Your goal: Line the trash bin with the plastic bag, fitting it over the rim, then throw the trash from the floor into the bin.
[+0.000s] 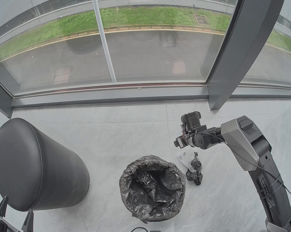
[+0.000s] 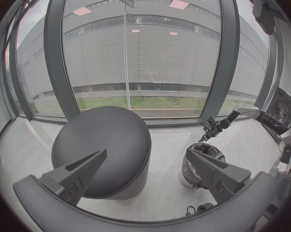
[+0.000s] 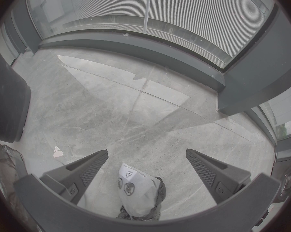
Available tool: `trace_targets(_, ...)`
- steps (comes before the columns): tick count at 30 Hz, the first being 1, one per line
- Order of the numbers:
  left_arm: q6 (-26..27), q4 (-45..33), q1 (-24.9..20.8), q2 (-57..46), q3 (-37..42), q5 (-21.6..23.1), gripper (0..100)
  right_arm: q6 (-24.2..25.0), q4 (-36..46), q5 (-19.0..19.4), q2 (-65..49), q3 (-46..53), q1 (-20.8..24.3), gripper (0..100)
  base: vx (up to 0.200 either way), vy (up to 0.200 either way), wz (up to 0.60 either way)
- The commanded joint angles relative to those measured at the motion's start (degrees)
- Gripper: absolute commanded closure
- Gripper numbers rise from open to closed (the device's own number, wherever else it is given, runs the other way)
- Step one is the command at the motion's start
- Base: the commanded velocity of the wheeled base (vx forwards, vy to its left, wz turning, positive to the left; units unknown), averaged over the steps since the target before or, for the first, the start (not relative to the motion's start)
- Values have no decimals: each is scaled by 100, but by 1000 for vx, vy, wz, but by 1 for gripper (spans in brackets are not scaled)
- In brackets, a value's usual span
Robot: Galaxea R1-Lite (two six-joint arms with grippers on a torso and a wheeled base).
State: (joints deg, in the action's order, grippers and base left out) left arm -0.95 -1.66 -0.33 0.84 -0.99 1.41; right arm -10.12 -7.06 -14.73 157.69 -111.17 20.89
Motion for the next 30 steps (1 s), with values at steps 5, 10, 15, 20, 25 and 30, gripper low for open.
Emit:
trace_targets(5, -2, -1, -2, -75, 28, -1, 0, 1, 187, 49, 157, -46, -15, 0, 0, 0, 0)
trace_targets(10, -10, -1, -2, -75, 28, -1, 0, 10, 715, 216, 289, -343, -15, 0, 0, 0, 0)
trace_targets(15, -10, -1, -2, -75, 28, -1, 0, 19, 1119, 225, 430, -343, -33, 0, 0, 0, 0)
trace_targets(20, -28, -1, -2, -75, 28, -1, 0, 1, 1550, 225, 641, -343, -50, 0, 0, 0, 0)
trace_targets(25, -28, -1, -2, -75, 28, -1, 0, 19, 1954, 225, 948, -343, -112, 0, 0, 0, 0)
trace_targets(30, -28, -1, -2, -75, 28, -1, 0, 71, 1971, 189, 1115, -343, -156, 0, 0, 0, 0)
